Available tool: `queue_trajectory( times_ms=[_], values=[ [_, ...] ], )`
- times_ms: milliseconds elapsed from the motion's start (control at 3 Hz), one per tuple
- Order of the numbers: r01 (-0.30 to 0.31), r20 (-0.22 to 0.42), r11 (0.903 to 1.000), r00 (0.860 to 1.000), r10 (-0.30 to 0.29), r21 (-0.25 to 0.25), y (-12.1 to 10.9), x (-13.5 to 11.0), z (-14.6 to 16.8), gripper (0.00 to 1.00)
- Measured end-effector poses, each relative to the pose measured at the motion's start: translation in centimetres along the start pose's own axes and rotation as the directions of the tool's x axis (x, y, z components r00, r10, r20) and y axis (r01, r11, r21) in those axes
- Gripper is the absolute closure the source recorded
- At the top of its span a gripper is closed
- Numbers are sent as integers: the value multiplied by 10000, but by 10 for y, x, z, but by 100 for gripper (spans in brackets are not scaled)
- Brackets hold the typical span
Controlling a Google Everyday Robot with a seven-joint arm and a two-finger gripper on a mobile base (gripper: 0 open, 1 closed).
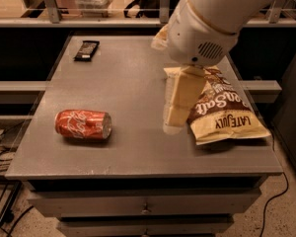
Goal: Place coke can upright
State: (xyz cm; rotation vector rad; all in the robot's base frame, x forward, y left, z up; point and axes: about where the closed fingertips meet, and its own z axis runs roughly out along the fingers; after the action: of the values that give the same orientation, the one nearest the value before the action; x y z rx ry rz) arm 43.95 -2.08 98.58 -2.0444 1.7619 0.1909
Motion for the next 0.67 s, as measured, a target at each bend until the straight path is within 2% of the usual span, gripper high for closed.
queue_trajectory(
  times_ms=[333,667],
  values=[
    [311,152,9995,9994,-310,-18,-9,-31,21,0],
    [320,437,9994,9985,-325,114,-26,-61,43,0]
  ],
)
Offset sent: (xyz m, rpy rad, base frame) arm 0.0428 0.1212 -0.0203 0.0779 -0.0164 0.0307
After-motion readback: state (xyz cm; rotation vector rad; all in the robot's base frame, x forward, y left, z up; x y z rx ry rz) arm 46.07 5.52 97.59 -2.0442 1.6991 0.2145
